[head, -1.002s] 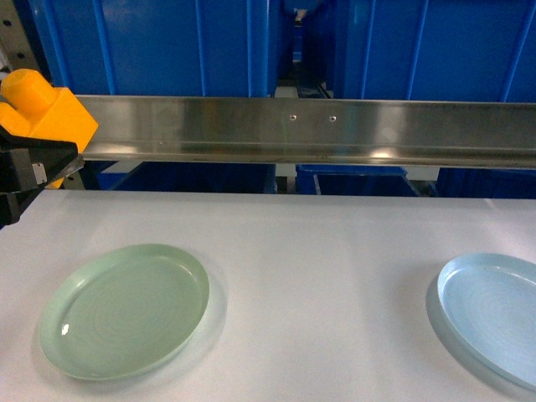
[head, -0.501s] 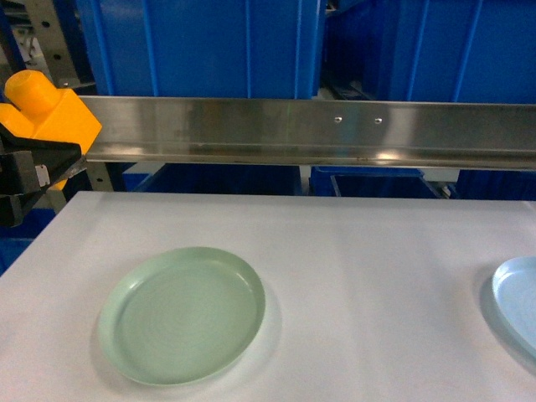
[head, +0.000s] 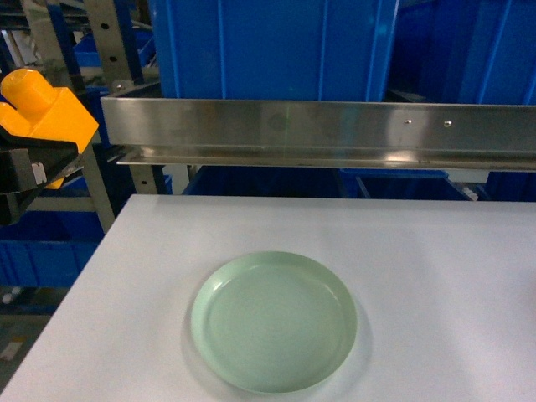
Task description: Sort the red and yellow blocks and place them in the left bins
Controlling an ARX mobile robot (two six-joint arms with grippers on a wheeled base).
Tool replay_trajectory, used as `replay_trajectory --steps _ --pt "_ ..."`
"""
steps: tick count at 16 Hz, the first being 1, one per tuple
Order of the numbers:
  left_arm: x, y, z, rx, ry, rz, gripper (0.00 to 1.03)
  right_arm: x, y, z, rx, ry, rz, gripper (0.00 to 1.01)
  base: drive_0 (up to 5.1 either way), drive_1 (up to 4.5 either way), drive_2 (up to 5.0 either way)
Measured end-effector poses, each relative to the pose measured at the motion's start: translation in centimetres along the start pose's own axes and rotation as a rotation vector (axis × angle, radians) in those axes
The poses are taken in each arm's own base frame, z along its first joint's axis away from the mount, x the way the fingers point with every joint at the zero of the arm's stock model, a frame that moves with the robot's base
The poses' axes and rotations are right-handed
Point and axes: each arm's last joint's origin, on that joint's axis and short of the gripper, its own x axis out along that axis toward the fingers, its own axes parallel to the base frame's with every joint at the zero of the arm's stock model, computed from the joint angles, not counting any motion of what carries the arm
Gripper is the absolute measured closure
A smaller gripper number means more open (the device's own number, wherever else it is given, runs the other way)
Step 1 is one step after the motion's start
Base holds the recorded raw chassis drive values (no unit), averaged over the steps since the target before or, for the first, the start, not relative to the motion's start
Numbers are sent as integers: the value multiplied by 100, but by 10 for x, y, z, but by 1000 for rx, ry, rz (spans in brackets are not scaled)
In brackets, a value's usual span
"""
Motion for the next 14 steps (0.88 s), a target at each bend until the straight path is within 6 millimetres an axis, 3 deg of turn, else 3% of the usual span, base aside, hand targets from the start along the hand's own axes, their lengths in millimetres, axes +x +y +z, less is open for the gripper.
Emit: replay_trajectory --steps 14 --pt "0 0 0 0 -1 4 76 0 0 -1 2 7 1 72 -498 244 244"
